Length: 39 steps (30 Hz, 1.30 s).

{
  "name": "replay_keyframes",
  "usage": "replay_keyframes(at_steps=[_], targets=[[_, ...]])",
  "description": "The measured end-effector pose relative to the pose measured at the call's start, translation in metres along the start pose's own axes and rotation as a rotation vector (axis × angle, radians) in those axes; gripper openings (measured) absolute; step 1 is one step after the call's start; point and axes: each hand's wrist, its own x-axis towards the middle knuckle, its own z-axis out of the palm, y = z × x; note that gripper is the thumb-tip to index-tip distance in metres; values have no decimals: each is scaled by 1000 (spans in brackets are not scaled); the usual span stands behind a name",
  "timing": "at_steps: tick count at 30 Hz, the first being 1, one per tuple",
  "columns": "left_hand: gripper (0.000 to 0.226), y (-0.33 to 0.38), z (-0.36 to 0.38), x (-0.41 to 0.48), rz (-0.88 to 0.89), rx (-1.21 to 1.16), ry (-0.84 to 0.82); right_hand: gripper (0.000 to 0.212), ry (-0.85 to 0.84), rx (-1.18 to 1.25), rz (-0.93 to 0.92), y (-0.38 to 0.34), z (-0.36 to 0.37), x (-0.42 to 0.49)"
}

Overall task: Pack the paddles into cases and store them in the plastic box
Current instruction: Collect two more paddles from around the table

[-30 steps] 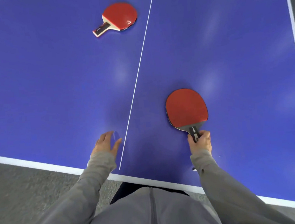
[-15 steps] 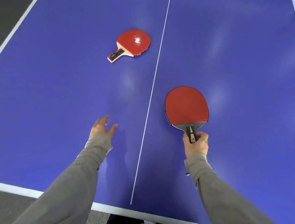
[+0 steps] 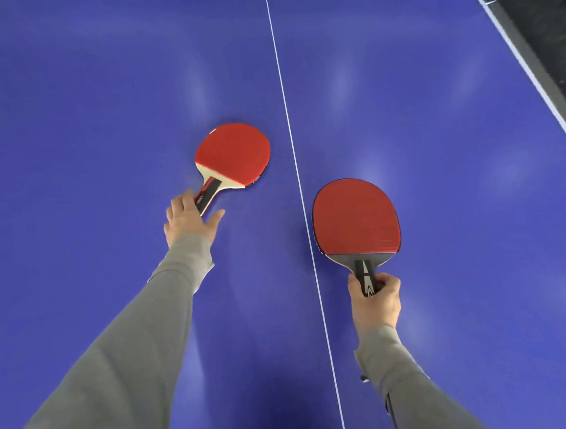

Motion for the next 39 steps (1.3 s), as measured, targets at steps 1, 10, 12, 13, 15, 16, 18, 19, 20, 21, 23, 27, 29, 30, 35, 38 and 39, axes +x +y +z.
replay_keyframes(at_steps=[1,10,12,13,15,16,18,19,20,21,23,27,29,30,35,38,39], targets=[[73,5,4,13,-2,30,-3,33,17,5,-1,-4,7,2],[17,29,12,63,-52,-95,-132,32,109,20,-10,-17,33,17],[14,32,10,58,-93,-279,-218,32,102,21,-3,-19,33,16],[10,33,10,51,-109,-376,-249,32,99,22,4,-20,33,14],[7,34,11,33,-127,-485,-256,33,94,15,4,-20,29,11],[7,32,13,20,-139,-519,-248,33,90,12,-2,-19,25,8],[13,24,19,-16,-172,-565,-218,33,83,11,-7,-17,16,4],[15,20,22,-38,-198,-589,-199,33,77,9,-6,-15,11,1],[17,14,28,-61,-228,-619,-181,33,72,6,-4,-12,5,-1],[19,8,33,-88,-260,-651,-164,34,64,1,-4,-8,-3,-5],[21,-3,43,-144,-332,-691,-143,34,37,-9,-2,4,-21,-13],[24,-23,67,-247,-460,-677,-143,35,-23,-51,-8,39,-59,-31],[24,-25,79,-291,-497,-678,-141,34,-54,-48,0,58,-78,-41],[24,-25,85,-309,-509,-683,-144,33,-70,-40,3,67,-85,-45],[20,-9,115,-377,-567,-691,-131,27,-188,3,7,106,-114,-69],[23,7,129,-391,-544,-708,-131,29,-254,17,6,122,-122,-76],[25,10,132,-393,-522,-702,-152,31,-273,9,0,125,-123,-77]])
